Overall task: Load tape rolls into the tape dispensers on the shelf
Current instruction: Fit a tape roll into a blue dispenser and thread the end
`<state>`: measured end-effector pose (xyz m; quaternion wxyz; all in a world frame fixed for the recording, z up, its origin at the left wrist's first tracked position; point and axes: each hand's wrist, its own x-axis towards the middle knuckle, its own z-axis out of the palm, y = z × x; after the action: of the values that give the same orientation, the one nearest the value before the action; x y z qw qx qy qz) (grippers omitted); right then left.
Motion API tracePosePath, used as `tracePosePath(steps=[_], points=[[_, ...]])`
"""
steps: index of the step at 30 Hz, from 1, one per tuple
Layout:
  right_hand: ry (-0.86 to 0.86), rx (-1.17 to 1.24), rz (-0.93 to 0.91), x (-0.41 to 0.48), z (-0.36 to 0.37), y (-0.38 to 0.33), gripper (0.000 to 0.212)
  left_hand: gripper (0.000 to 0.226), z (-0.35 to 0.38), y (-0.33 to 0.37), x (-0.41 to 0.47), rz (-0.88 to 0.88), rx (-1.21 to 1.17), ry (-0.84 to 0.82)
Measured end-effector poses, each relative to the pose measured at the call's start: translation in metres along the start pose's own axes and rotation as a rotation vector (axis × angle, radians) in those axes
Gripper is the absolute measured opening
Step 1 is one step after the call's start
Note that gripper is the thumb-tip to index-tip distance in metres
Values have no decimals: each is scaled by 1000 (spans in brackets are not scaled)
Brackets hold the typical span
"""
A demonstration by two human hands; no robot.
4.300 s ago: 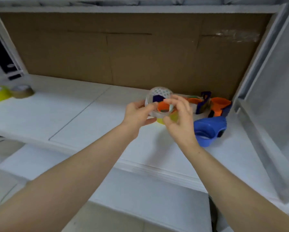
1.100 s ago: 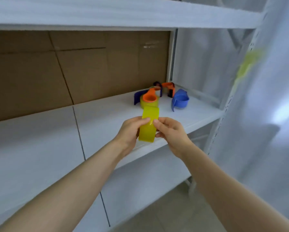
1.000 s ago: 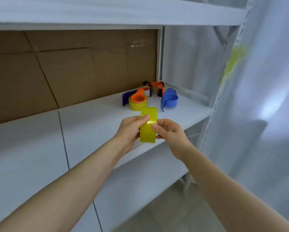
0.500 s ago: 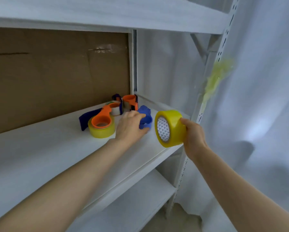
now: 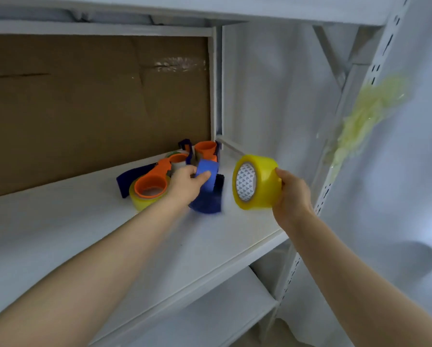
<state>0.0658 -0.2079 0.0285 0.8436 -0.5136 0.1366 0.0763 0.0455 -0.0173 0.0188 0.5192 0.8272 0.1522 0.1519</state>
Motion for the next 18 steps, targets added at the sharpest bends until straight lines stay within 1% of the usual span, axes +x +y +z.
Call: tracePosePath(steps=[2, 3, 6, 8, 10, 13, 18], points=[[-52, -8, 9, 9, 15, 0, 34, 14, -10, 7, -6, -161, -332, 34], [-82, -28, 15, 13, 22, 0, 31, 7, -13, 8, -11, -215, -462, 41], [-184, -70, 50, 23, 41, 4, 30, 11, -18, 8, -25, -270, -703, 105], [-227, -68, 81, 26, 51, 6, 33, 15, -18, 5, -32, -266, -767, 164], [-293, -50, 88, 28, 60, 8, 33, 25, -15, 1, -38, -240, -787, 216], [-411, -38, 109, 28, 69, 14, 50, 27, -9, -6, -50, -172, -780, 274], [-537, -134, 72, 28, 67, 33, 47, 26, 0, -20, -65, -139, -743, 315]])
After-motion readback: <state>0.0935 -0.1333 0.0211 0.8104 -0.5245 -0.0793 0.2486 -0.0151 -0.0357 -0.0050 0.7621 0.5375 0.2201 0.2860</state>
